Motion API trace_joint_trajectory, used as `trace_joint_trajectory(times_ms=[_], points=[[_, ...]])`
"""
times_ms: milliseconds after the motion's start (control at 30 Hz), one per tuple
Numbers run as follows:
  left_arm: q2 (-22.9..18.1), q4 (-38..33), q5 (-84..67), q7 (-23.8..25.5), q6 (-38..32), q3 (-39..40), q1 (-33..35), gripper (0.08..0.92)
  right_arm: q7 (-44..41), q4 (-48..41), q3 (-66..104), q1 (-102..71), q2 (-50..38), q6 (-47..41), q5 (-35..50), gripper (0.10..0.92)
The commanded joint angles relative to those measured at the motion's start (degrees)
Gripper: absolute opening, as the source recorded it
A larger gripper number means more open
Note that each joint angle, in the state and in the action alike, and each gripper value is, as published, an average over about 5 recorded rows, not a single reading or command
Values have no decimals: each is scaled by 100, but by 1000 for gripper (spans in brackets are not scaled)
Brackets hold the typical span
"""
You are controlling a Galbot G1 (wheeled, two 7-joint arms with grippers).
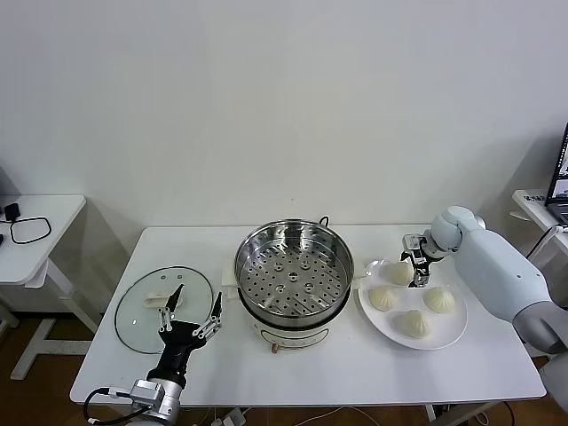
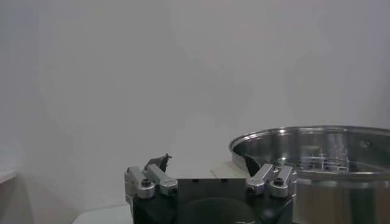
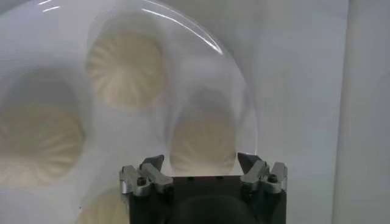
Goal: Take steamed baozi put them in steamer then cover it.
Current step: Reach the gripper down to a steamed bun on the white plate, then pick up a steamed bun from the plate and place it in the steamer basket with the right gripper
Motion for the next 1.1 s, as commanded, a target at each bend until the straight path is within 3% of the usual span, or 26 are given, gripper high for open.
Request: trace_joint_trajectory(times_ms=[33, 433, 733, 900, 1100], points=[[1, 10, 0, 4, -11, -1, 3, 823, 30, -116, 62, -13, 82, 4, -85, 822], [-15, 28, 2, 10, -20, 27, 23, 823, 87, -107, 94, -49, 131, 34, -87, 716], [-34, 18, 2, 6, -31, 42, 32, 823, 50, 120, 36, -58, 10, 19, 22, 688], [-32, -24, 4, 0, -28, 51, 52, 823, -69, 736, -393, 139, -497, -63, 676, 687], [-18, -70, 4, -5, -20, 64, 70, 823, -348, 2081, -1389, 1052, -1558, 60, 1866, 687]])
